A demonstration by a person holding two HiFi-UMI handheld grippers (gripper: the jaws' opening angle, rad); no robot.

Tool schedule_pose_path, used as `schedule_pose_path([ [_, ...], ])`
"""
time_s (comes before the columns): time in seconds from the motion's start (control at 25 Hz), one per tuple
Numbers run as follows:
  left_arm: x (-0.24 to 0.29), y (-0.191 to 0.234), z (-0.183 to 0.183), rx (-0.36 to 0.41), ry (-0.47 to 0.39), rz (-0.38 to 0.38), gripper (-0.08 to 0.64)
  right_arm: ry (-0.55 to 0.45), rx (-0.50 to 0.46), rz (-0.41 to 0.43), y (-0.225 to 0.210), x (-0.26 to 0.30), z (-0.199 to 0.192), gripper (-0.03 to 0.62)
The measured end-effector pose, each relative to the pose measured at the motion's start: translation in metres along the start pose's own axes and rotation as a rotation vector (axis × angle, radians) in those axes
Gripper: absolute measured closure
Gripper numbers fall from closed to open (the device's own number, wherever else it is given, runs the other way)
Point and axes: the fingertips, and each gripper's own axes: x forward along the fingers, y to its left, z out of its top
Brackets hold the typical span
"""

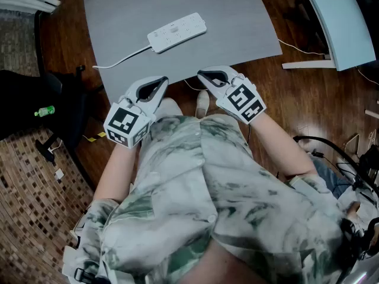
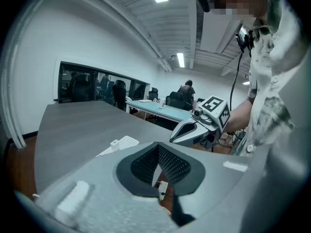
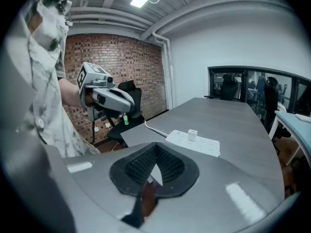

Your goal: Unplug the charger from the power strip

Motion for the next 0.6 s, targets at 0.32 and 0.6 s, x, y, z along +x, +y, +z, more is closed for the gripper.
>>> schedule_pose_path([
  [0.32,0.048,0.065,0.008,-0.031,0.011,-0.043,0.557,0.115,-0.044,-0.054,-0.088,0.067,-0.008,0.585],
  [0.6,0.089,0.111,-0.004,0.018,0.112,-0.07,0.555,0.235,-0.055,-0.07,-0.144,0.125,-0.027,0.586],
])
